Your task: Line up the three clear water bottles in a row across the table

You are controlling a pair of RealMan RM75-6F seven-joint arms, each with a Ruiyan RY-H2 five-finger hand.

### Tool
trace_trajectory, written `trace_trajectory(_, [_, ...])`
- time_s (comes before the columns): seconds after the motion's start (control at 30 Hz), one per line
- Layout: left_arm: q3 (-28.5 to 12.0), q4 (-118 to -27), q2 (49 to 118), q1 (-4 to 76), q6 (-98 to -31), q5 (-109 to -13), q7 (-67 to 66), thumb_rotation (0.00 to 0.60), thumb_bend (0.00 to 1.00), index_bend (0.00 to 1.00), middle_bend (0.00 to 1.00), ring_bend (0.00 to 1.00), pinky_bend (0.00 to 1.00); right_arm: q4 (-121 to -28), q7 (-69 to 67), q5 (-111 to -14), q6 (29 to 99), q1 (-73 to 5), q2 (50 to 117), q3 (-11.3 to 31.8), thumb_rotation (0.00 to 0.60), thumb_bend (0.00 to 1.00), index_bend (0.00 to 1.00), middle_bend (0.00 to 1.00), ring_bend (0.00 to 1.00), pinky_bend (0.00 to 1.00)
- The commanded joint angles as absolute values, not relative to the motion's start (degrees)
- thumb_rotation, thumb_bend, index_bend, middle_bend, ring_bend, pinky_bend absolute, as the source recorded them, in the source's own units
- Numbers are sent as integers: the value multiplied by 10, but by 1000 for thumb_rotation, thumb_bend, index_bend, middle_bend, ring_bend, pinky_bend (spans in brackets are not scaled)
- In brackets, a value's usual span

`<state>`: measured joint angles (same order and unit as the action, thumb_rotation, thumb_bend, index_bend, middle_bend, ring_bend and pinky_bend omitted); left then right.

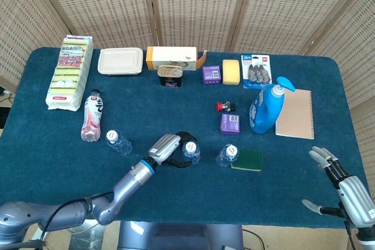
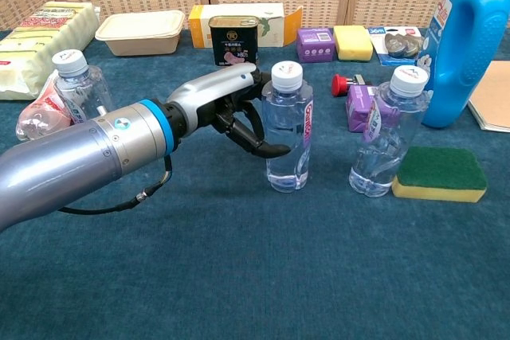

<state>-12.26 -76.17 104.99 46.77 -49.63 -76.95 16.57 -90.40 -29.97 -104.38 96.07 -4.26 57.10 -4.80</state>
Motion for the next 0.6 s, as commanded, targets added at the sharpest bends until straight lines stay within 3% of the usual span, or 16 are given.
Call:
trace_trajectory(0.03, [-122,-771,1042,471,-484,-761,158,600,271,396,305,217,404,-904,-300,-1044,961,-43,571,-48,600,28,60,53,49,282])
trace_trajectory(0.17, [-122,-790,1027,477,-459,-743,150,600,263,98,69,94,329,-904,-300,-1046,962,-42,571,-49,600,28,60,53,49,282])
trace_trajectory(0.23, [-123,-795,1025,478,-459,-739,145,600,256,17,15,38,296,-904,-301,-1046,963,-42,570,-50,600,29,61,53,49,282])
trace_trajectory(0.6, [-124,-870,975,464,-486,-753,147,600,218,0,0,0,165,-903,-300,-1050,966,-41,571,-51,600,28,60,54,49,282])
